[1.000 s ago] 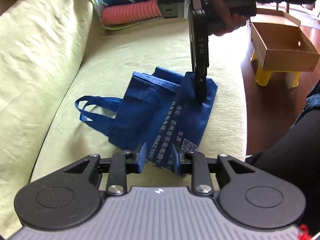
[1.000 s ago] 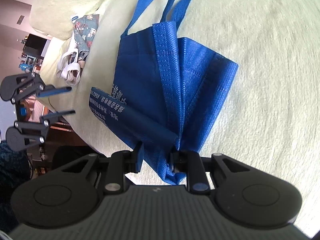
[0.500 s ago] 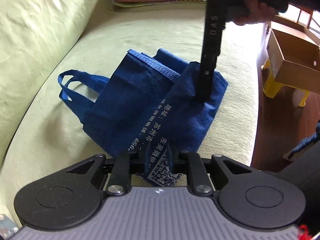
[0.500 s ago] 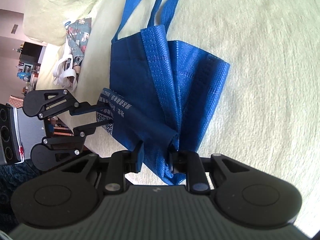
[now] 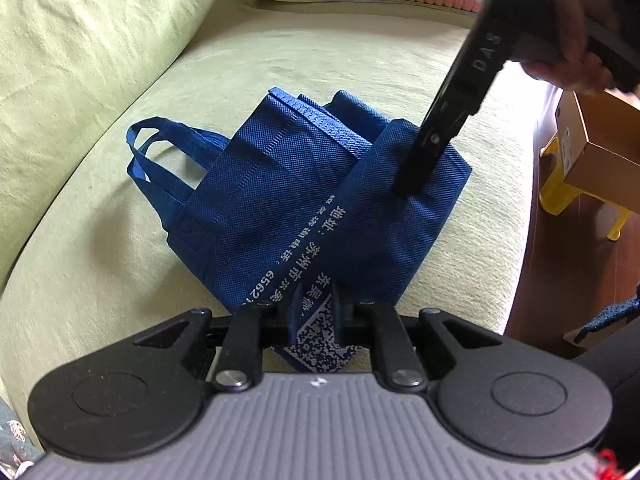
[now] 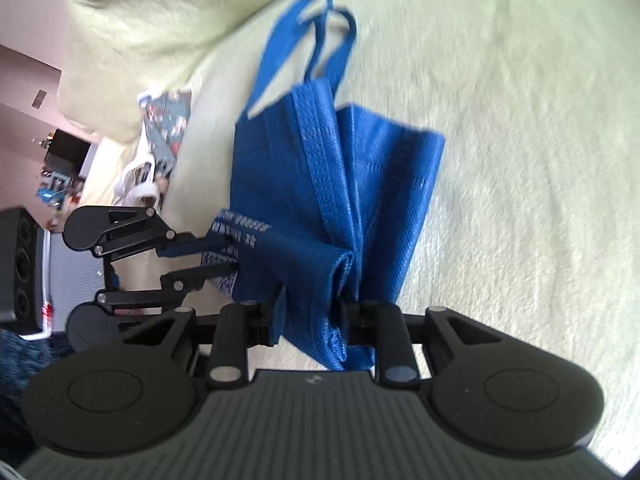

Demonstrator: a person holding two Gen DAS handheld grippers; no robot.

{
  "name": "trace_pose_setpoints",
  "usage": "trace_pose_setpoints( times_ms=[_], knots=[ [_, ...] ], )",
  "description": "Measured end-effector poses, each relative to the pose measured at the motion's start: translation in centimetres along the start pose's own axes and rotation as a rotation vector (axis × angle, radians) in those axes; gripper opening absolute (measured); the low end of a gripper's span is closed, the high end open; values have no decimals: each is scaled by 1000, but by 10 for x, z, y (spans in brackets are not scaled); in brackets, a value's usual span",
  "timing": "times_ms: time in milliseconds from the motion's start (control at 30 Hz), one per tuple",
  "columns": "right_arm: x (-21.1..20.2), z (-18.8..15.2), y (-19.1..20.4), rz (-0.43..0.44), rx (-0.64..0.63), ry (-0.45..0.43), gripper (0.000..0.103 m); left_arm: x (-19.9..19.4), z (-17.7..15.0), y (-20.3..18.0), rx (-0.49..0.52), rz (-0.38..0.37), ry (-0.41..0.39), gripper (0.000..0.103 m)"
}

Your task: Fold shopping bag

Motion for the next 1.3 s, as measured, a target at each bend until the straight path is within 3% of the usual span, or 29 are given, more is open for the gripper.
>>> trace_pose_setpoints(
  times_ms=[133, 267, 400, 433, 700, 1300],
  knots=[
    [-41, -3, 3, -292, -101, -275, 29, 1, 1, -1, 4, 6, 8, 15],
    [-62, -26, 46, -410, -362, -428, 26, 0, 2, -2, 0, 8, 11, 15],
    [-44, -42, 74, -440, -478, -404, 16, -1, 2, -5, -4, 20, 16, 15],
    [-37, -43, 76, -447, -466, -384, 12, -1, 2, -5, -6, 22, 16, 15],
    [-7, -39, 71, -474, -297, -256, 11, -2, 1, -8, -28, 44, 10, 15],
    [-7, -39, 54, -407, -229, -250, 13, 3, 5, -7, -125, 108, 22, 14]
  ],
)
Point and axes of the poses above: each gripper's, at about its wrist camera, not at the fingertips, and x roughly the way its jaws point, y to its left, z to its top, the point moved 7 cm from there along x, roughly the way its jaws point, and after that the axes turned 14 degrees about -z, right-handed, at the moved point
